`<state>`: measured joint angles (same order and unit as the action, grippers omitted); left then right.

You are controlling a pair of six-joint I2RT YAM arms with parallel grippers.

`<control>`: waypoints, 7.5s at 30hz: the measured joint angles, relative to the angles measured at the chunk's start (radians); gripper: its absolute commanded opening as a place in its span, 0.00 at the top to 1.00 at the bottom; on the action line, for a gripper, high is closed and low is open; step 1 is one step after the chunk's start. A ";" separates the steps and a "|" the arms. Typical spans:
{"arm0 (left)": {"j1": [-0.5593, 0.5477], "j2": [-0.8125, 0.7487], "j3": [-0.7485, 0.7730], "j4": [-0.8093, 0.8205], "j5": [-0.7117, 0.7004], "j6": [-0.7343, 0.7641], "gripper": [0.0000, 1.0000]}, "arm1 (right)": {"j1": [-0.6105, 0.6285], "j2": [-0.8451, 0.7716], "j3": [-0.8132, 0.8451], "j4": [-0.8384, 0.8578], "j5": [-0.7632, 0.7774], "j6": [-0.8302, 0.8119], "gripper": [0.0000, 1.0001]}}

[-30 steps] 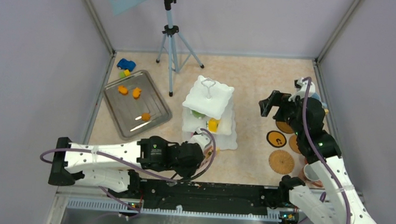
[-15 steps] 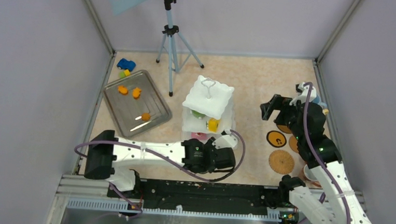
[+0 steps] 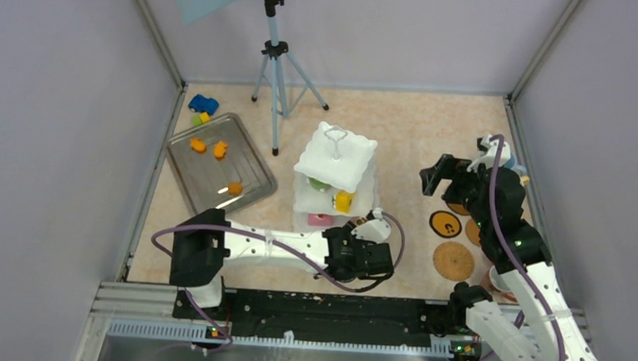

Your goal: Serve the afternoon tea

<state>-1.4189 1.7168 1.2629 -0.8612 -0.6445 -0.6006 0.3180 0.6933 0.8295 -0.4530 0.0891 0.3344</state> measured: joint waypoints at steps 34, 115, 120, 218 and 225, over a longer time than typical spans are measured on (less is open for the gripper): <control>0.026 -0.419 -0.264 -0.166 0.103 -0.072 0.50 | 0.000 0.001 -0.030 0.018 0.008 -0.002 0.01; 1.292 -0.272 -0.173 -0.119 0.524 0.224 0.41 | 0.000 -0.002 -0.052 0.018 -0.114 0.037 0.01; 1.280 -0.271 -0.178 -0.121 0.525 0.227 0.42 | 0.000 -0.008 -0.053 0.019 -0.114 0.042 0.01; 0.916 -0.694 0.107 -0.187 1.049 0.462 0.46 | 0.000 0.066 -0.021 0.011 -0.045 -0.001 0.01; 0.915 -0.701 0.110 -0.185 1.047 0.470 0.33 | 0.000 0.065 -0.021 0.011 -0.046 -0.001 0.01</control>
<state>-0.5041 1.0161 1.3731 -1.0466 0.4023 -0.1303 0.3180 0.7582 0.8082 -0.4419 0.0433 0.3332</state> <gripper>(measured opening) 0.650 0.985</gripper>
